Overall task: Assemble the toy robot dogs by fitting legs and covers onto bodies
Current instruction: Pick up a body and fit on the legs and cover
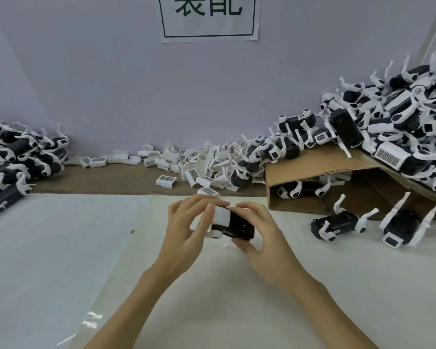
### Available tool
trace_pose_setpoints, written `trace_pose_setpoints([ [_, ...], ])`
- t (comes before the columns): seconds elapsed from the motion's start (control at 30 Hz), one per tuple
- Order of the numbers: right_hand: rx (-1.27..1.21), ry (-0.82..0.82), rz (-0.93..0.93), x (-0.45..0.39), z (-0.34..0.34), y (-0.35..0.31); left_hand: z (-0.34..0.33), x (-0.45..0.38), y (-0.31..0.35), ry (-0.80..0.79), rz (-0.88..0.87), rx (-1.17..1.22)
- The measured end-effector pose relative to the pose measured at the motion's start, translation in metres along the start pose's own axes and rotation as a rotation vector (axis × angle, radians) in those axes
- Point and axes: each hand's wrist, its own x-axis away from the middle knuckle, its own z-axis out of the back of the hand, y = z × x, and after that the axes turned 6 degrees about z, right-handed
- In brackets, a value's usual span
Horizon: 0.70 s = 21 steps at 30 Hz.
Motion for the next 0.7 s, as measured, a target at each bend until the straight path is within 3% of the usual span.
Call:
trace_pose_setpoints([
  [0.07,0.056,0.002,0.015,0.002,-0.003,-0.002,-0.002,0.005,-0.004,0.055,-0.034,-0.121],
  [0.23,0.132,-0.013,0.125,0.005,-0.02,-0.012,-0.015,-0.002,-0.004,0.292,0.099,0.082],
  [0.4,0.002,-0.082,-0.147,0.004,-0.026,-0.018,0.001,-0.014,-0.022,0.413,0.415,0.442],
  [0.5,-0.024,-0.095,-0.215,0.007,-0.033,-0.021,0.004,-0.017,-0.028,0.393,0.462,0.429],
  [0.63,-0.041,0.03,-0.158,0.007,-0.034,-0.025,0.004,-0.016,-0.024,0.365,0.48,0.483],
  [0.7,-0.054,0.089,-0.158,0.004,-0.028,-0.024,0.001,-0.015,-0.02,0.271,0.503,0.522],
])
